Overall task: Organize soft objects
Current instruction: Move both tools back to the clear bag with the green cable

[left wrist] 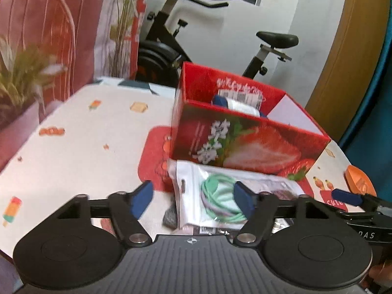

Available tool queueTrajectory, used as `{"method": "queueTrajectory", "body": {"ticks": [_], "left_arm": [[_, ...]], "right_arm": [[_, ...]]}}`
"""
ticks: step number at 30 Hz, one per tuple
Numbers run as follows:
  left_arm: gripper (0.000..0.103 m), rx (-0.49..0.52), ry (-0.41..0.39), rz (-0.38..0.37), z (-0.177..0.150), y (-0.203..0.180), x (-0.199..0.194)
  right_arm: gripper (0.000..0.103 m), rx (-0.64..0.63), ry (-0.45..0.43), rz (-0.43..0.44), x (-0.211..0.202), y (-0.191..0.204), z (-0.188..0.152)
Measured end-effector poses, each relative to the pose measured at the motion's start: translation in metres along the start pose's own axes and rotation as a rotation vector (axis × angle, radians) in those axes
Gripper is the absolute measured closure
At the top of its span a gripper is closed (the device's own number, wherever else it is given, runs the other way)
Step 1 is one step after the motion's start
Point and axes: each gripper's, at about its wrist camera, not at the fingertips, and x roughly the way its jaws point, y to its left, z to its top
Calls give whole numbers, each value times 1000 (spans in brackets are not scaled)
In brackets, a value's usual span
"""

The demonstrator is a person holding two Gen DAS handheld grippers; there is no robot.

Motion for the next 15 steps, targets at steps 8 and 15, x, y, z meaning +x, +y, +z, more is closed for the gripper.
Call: {"method": "queueTrajectory", "body": {"ticks": [8, 15], "left_arm": [[66, 7, 40, -34, 3, 2, 27], [66, -12, 77, -52, 3, 3, 45]], "right_arm": [[25, 24, 42, 66, 21, 3, -5], [28, 12, 72, 125, 40, 12, -2]]}}
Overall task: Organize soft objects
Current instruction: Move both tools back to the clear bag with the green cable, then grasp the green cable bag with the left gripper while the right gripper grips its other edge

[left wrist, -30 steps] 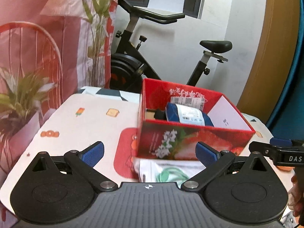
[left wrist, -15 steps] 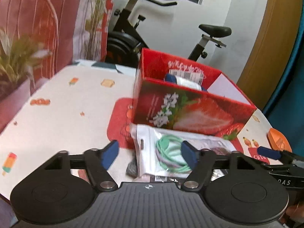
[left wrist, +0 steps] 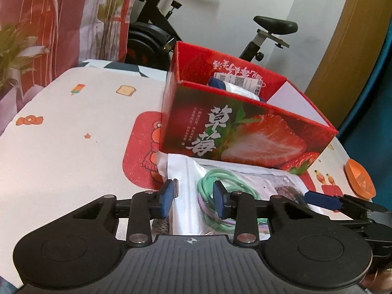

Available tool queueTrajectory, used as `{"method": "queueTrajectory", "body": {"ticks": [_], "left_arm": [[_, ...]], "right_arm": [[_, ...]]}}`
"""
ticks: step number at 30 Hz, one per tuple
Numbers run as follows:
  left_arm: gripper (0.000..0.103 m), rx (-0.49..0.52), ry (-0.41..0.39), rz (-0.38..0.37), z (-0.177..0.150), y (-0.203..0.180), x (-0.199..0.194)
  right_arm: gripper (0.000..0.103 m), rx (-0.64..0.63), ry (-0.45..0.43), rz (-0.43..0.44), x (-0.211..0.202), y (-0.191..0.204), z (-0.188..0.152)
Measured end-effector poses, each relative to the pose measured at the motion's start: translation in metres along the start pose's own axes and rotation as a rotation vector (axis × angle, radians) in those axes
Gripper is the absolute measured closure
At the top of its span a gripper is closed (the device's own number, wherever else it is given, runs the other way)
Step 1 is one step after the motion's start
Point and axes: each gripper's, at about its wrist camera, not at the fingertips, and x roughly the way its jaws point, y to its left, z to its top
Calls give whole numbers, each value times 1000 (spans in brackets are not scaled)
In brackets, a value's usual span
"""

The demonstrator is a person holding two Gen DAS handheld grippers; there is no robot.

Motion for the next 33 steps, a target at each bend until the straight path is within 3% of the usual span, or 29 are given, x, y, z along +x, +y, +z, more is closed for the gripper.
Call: {"method": "queueTrajectory", "body": {"ticks": [8, 12, 21, 33], "left_arm": [[66, -45, 4, 20, 4, 8, 8], [66, -62, 25, -11, 4, 7, 14], [63, -33, 18, -29, -3, -2, 10], [69, 53, -16, -4, -1, -14, -8]], "right_arm": [[29, 21, 11, 38, 12, 1, -1], [29, 28, 16, 45, 15, 0, -1], [29, 51, 24, 56, 12, -1, -5], [29, 77, 24, 69, 6, -4, -13]]}}
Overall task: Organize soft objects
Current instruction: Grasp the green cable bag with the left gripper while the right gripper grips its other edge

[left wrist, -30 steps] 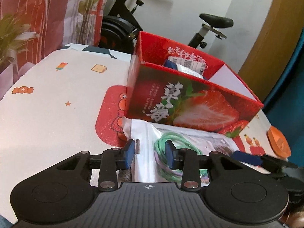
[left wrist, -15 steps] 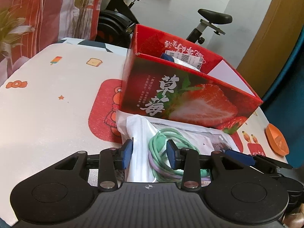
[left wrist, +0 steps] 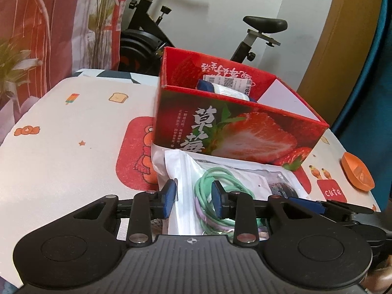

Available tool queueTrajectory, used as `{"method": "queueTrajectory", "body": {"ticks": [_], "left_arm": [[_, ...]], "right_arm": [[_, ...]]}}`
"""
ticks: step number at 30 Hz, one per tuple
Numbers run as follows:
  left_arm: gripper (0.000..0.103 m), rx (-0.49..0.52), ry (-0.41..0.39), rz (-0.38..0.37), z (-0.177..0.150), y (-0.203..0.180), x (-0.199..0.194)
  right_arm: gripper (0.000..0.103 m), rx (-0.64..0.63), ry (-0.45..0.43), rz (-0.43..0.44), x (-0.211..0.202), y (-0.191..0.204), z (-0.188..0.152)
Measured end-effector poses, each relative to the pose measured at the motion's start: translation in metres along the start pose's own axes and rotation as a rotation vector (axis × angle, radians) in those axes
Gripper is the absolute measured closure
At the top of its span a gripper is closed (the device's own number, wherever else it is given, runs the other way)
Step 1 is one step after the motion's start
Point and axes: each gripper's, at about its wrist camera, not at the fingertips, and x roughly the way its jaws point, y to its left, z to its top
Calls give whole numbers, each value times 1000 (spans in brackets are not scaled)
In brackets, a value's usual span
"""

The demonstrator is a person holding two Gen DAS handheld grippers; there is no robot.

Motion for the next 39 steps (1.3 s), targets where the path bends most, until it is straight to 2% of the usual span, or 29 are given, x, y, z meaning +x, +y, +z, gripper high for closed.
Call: {"method": "queueTrajectory", "body": {"ticks": [13, 19, 23, 25, 29, 32, 35, 39], "left_arm": [[69, 4, -4, -31, -3, -8, -13], [69, -115, 64, -83, -14, 14, -2], [69, -145, 81, -101, -16, 18, 3], [69, -123, 85, -92, -16, 12, 5], [69, 11, 36, -53, -10, -9, -8], [68, 52, 27, -36, -9, -12, -10], [69, 1, 58, -27, -11, 2, -8], [69, -138, 65, -114, -11, 24, -14]], "right_arm": [[29, 22, 3, 14, -3, -4, -3], [28, 5, 10, 15, -3, -1, -4], [28, 2, 12, 12, -2, 0, -4], [28, -2, 14, 12, -3, 0, -4], [28, 22, 15, 20, -5, -5, -4], [29, 26, 15, 23, -4, -7, -5], [35, -35, 18, -12, -3, -1, -7], [42, -29, 17, -23, -4, -4, -6]]}}
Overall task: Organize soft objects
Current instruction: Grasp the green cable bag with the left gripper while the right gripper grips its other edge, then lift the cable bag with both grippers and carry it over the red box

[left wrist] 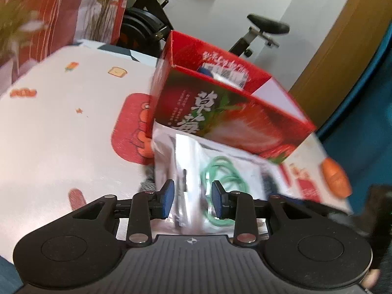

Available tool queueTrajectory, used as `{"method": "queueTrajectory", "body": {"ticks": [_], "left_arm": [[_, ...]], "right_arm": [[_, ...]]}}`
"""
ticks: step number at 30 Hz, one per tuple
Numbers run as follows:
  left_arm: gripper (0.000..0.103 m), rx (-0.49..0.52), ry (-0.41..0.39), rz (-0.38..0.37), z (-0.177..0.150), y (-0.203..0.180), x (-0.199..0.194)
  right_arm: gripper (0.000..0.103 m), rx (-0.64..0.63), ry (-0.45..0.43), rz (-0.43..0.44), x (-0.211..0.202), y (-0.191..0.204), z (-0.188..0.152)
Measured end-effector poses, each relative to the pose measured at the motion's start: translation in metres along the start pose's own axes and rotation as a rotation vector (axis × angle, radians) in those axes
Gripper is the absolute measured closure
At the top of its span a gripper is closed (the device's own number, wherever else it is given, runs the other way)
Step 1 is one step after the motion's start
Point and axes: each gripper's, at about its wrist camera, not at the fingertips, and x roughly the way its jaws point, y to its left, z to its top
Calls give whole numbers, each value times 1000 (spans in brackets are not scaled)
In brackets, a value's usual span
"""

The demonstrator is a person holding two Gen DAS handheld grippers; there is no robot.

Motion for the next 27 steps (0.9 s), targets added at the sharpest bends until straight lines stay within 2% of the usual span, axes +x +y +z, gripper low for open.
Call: {"method": "queueTrajectory", "body": {"ticks": [5, 8, 14, 20, 23, 27], "left_arm": [[69, -31, 22, -86, -5, 0, -4], [69, -24, 53, -65, -12, -2, 3], [69, -4, 63, -12, -10, -2, 9], [69, 18, 60, -24, -4, -8, 22], [69, 63, 82, -68, -2, -20, 26], [69, 136, 122, -87, -9, -35, 33]], "right_arm": [[47, 9, -3, -4, -2, -3, -1], [51, 7, -3, -11, -2, -3, -1], [51, 24, -4, -8, -3, -8, -2], [50, 64, 9, 3, -6, -10, -1], [45, 170, 20, 59, -10, -21, 0], [45, 186, 10, 45, -10, -26, -2]]}}
